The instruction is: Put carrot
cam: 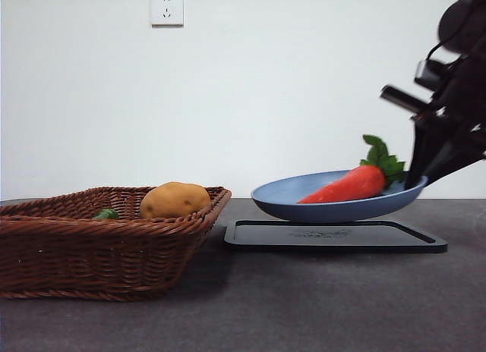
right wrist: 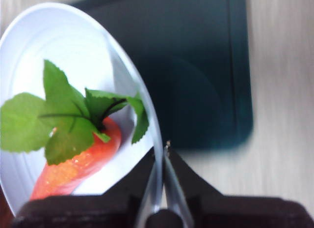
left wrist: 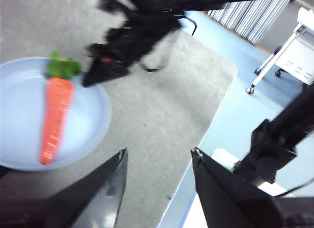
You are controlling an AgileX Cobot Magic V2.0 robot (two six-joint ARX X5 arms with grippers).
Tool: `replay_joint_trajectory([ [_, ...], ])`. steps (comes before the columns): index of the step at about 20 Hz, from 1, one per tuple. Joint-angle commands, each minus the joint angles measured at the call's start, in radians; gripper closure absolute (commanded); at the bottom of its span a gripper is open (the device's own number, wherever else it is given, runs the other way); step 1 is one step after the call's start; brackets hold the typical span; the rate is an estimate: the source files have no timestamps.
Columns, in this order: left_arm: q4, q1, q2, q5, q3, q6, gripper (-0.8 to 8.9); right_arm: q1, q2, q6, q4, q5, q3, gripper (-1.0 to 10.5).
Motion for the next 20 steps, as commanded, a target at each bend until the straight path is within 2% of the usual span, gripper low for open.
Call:
replay_joint_trajectory([
  [1, -0.011, -0.006, 0.0, -0.002, 0.019, 0.001, 5.78, -0.002, 0.104, -0.003, 0.023, -0.004, 0.087, 9.4],
  [8, -0.014, -0.006, 0.001, -0.022, 0.019, 0.002, 5.78, -0.002, 0.26, -0.001, 0.084, -0.004, 0.151, 9.2],
  [11, -0.013, -0.005, 0.001, -0.064, 0.019, 0.004, 5.78, -0.002, 0.267, -0.002, 0.084, 0.002, 0.151, 7.6],
  [13, -0.005, -0.005, 0.001, -0.105, 0.019, 0.006, 5.78, -0.003, 0.259, -0.009, 0.077, -0.004, 0.151, 7.3],
  [15, 0.04, -0.005, 0.001, -0.201, 0.019, 0.057, 5.81, -0.003, 0.221, -0.009, 0.039, -0.004, 0.151, 7.3],
  [18, 0.161, -0.005, 0.015, -0.396, 0.019, 0.19, 5.81, -0.003, 0.121, -0.065, -0.077, -0.002, 0.151, 7.3],
  [20, 0.244, -0.002, 0.038, -0.495, 0.019, 0.231, 5.81, 0.002, 0.042, -0.085, -0.161, 0.004, 0.151, 7.3],
])
